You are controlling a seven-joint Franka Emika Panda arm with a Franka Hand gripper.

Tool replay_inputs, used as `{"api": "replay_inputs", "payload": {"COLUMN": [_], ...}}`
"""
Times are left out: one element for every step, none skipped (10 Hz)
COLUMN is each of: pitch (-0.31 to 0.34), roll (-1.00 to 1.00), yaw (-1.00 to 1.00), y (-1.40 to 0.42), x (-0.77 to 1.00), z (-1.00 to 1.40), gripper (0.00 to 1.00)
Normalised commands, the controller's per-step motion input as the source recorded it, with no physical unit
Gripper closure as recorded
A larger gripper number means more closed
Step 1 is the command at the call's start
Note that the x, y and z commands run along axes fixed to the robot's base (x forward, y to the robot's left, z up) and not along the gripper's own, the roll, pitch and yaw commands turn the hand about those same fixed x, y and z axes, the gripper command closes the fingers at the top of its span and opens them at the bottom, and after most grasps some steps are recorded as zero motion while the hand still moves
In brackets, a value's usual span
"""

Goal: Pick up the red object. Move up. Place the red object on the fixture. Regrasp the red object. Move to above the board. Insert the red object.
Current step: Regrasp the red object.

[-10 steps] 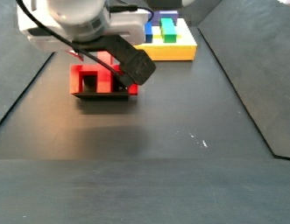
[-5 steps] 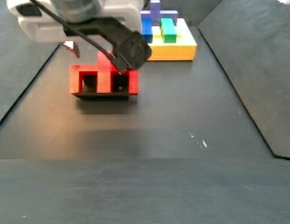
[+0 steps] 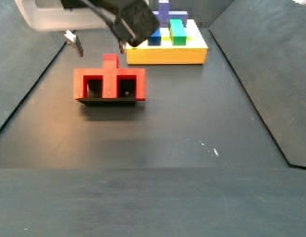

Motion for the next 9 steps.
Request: {"api": "replay_inputs", "payload": {"pitch": [0.0,0.0,0.0,0.0,0.0,0.0,0.0,0.0,0.0], "roll": [0.94,1.0,1.0,1.0,1.0,0.96,0.65,0.6,0.59], "yaw": [0.0,0.0,0.0,0.0,0.0,0.0,-0.11,-0.12,-0.12], "y": [-0.13,-0.15,-0.18,-0.19,-0.19,-0.16,-0.1,-0.05,-0.03], "x": [-0.07,-0.14,-0.11,-0.05,-0.02,-0.03,0.0,0.0,0.0], "z": [0.12,0.2,0.17,0.1,0.04,0.0,-0.08,-0.1,-0.09], "gripper": [0.0,0.0,0.0,0.0,0.0,0.0,0.0,0.0,0.0]}}
